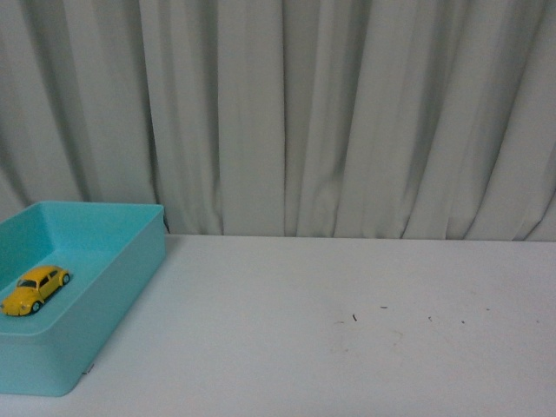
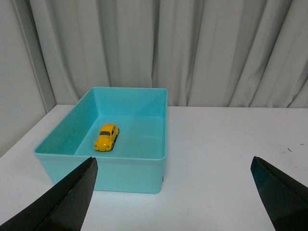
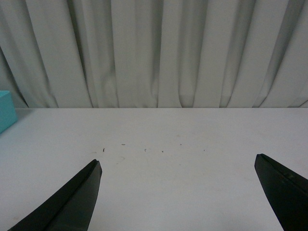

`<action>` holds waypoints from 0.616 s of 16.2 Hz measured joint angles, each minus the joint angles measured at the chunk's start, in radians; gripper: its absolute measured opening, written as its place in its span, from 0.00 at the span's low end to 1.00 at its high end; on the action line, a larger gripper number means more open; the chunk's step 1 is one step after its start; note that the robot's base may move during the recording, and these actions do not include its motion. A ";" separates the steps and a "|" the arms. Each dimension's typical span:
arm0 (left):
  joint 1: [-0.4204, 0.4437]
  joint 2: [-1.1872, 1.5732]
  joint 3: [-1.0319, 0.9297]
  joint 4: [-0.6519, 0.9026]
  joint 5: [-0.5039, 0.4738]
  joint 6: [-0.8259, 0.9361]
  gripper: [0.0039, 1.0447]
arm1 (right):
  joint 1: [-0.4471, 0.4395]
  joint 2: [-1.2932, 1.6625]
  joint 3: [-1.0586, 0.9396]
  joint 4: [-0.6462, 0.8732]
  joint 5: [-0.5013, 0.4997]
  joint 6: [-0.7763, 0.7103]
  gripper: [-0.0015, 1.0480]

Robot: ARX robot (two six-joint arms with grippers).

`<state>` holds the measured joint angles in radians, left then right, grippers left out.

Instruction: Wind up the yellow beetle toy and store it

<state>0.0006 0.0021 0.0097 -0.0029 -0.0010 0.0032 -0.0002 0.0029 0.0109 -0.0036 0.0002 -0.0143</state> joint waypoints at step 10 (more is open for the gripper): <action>0.000 0.000 0.000 0.000 0.000 0.000 0.94 | 0.000 0.000 0.000 0.000 0.000 0.000 0.94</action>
<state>0.0006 0.0021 0.0097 -0.0032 -0.0010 0.0032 -0.0002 0.0029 0.0109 -0.0036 0.0002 -0.0143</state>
